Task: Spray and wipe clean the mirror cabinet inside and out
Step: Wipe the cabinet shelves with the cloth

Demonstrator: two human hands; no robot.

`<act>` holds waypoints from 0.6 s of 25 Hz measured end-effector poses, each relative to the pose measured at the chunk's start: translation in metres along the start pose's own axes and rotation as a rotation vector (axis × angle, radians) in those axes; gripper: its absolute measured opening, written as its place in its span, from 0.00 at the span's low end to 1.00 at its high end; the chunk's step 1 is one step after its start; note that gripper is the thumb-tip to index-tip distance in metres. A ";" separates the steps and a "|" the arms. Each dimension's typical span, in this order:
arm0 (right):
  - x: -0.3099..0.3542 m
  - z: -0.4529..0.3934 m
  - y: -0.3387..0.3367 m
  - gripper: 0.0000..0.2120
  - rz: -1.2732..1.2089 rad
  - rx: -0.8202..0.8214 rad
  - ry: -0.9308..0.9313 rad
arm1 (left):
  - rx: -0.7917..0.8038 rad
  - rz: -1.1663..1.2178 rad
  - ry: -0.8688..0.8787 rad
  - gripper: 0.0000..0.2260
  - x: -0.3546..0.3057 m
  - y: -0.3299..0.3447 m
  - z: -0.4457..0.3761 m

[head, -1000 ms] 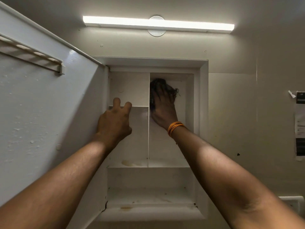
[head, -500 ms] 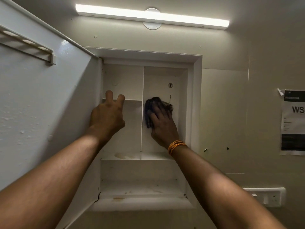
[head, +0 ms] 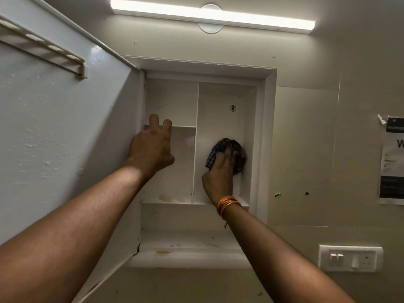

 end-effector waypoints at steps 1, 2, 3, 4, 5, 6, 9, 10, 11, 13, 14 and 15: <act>0.001 0.001 0.002 0.28 0.017 0.033 -0.046 | -0.002 0.007 -0.005 0.30 -0.001 0.000 0.000; 0.003 0.001 0.005 0.26 0.058 0.067 -0.135 | -0.005 0.013 -0.011 0.30 -0.003 0.001 0.000; 0.005 0.002 0.007 0.24 0.107 0.095 -0.239 | -0.008 0.015 -0.015 0.30 -0.004 0.001 0.000; 0.006 0.002 0.010 0.22 0.146 0.122 -0.324 | -0.011 0.014 -0.018 0.30 -0.004 0.001 0.000; 0.006 0.002 0.009 0.22 0.182 0.147 -0.365 | -0.011 0.010 -0.021 0.30 -0.005 0.002 0.000; 0.005 0.002 0.006 0.21 0.217 0.165 -0.380 | -0.011 0.005 -0.023 0.30 -0.005 0.003 0.000; -0.003 0.008 -0.013 0.20 0.357 0.199 -0.474 | -0.024 0.000 -0.030 0.29 -0.004 0.003 0.000; -0.008 0.011 -0.019 0.20 0.416 0.217 -0.545 | -0.028 0.000 -0.032 0.29 -0.004 0.003 0.000; -0.013 0.013 -0.025 0.20 0.479 0.226 -0.606 | -0.030 -0.001 -0.031 0.28 -0.003 0.003 0.000; -0.024 0.014 -0.036 0.17 0.572 0.213 -0.624 | -0.024 -0.008 -0.026 0.28 -0.003 0.004 0.000; -0.027 0.013 -0.041 0.17 0.578 0.183 -0.594 | -0.017 -0.014 -0.024 0.29 -0.004 0.003 0.000; -0.028 0.013 -0.043 0.17 0.576 0.159 -0.552 | -0.010 -0.020 -0.025 0.29 -0.003 0.004 0.000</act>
Point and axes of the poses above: each hand's wrist, its own z-axis away from the middle knuckle, its own y-axis out of the palm, x = y × z, the point moved 3 cm from there along -z, towards the middle knuckle, and after that the axes turned 10 degrees about y, right-handed, at the moved point
